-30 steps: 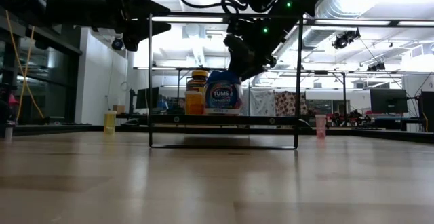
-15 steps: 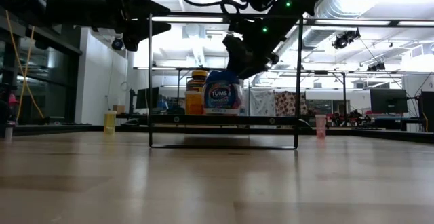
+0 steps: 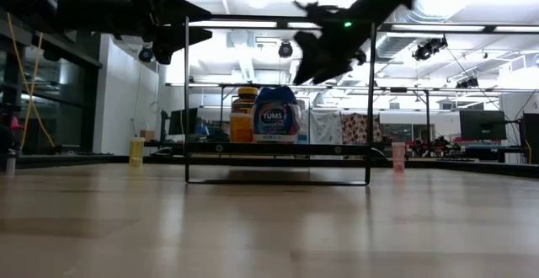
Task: Pick and place medicine bottles onto shelf by color
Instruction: Put the pink medicine bottle on the shelf
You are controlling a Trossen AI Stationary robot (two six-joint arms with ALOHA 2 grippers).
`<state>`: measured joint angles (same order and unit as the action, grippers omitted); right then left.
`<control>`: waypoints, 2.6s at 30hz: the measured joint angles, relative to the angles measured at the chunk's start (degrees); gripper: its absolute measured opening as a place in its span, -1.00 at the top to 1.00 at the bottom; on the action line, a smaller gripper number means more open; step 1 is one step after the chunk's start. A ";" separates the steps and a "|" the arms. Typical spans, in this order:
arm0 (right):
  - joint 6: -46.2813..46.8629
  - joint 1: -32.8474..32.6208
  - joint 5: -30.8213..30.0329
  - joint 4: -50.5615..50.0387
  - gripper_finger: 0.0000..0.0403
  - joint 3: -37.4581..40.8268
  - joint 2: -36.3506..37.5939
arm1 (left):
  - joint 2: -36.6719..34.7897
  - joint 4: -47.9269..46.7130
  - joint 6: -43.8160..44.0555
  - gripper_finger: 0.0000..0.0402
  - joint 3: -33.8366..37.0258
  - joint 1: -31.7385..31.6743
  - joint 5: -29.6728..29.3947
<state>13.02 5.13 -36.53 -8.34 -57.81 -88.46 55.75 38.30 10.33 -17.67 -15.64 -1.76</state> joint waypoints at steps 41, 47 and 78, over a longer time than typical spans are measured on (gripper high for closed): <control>37.55 21.22 -2.44 0.93 -0.39 32.97 20.83 | 0.00 0.13 -0.02 -0.09 0.00 0.00 -0.44; 36.97 23.70 -2.43 5.33 -0.39 32.97 16.06 | 0.02 0.13 -0.02 -0.09 0.00 0.00 -0.43; 34.53 23.80 -3.96 10.29 -0.39 32.73 11.47 | 0.02 0.11 0.00 -0.09 0.00 0.00 -0.44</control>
<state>47.55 28.93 -40.49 1.96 -25.08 -76.99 55.77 38.42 10.33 -17.67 -15.64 -2.20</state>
